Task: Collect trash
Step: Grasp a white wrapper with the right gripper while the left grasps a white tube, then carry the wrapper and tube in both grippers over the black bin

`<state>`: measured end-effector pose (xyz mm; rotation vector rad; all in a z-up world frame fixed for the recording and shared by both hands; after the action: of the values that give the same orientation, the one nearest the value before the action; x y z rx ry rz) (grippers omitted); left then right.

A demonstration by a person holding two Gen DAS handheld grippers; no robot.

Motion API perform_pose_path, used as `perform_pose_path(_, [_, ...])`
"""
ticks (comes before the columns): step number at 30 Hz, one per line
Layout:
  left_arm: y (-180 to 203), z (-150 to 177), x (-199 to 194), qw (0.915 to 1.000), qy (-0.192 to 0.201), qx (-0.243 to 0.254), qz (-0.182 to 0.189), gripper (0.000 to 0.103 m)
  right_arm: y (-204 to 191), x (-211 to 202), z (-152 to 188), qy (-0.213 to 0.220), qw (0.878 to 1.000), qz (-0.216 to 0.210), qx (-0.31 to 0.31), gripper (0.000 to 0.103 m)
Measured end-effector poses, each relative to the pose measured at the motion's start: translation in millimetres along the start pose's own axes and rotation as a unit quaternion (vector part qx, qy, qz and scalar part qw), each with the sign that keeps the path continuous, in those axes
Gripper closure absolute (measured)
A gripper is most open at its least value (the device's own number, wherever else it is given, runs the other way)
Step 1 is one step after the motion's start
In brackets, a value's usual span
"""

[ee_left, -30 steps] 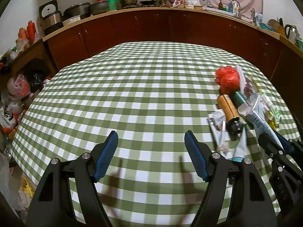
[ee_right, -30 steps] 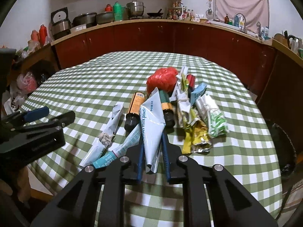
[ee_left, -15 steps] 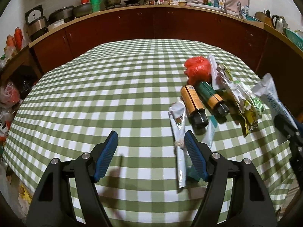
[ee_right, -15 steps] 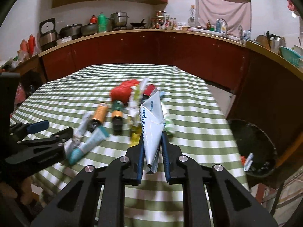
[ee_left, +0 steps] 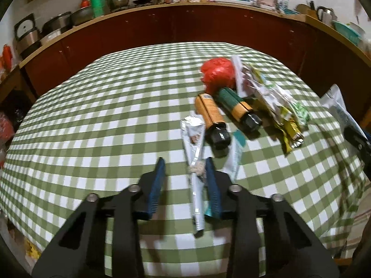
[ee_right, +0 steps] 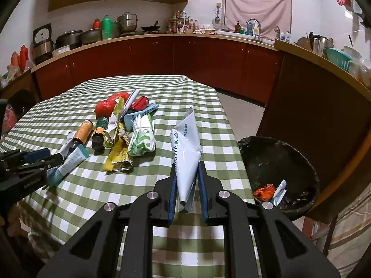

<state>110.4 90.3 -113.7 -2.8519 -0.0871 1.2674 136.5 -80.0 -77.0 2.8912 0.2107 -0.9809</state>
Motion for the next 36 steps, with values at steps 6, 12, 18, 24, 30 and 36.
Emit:
perform_pose_path(6, [2,6,1,0.9998,-0.003,-0.004,0.02,0.089,5,0,3,0.002,1.0,0.002,0.003,0.085])
perform_pose_path(12, [-6,3,-9,0.9998,0.014,-0.012,0.007,0.09,9,-1,4,0.003,1.0,0.007,0.007,0.085])
perform_pose_path(18, [2,-18,-35,0.9986,0.047,-0.015,0.016,0.09,17,-2,1,0.007,1.0,0.015,0.013,0.085])
perform_pose_path(24, [43,-48,-56,0.9949,0.087,0.009,0.052,0.09,45,-8,-6,0.018,0.999,0.04,0.026,0.085])
perform_pose_path(30, [102,-72,-50,0.9903,0.099,0.034,0.091,0.09,91,-13,-11,0.027,0.995,0.078,0.054,0.085])
perform_pose_path(36, [170,-86,-34,0.985,0.095,0.074,0.124,0.09,132,-13,-11,0.027,0.991,0.106,0.074,0.085])
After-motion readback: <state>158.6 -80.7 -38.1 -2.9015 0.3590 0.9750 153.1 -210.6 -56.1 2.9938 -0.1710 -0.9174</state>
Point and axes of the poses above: each gripper's, at about its wrist camera, not at the fingertips, and x roughly the way its jaws point, y to its right, z to its underside, the point moved 9 cm from there along x, roughly the way its jaws point, and after that the axes turned 1 degree about y, right-handed, at the moved point
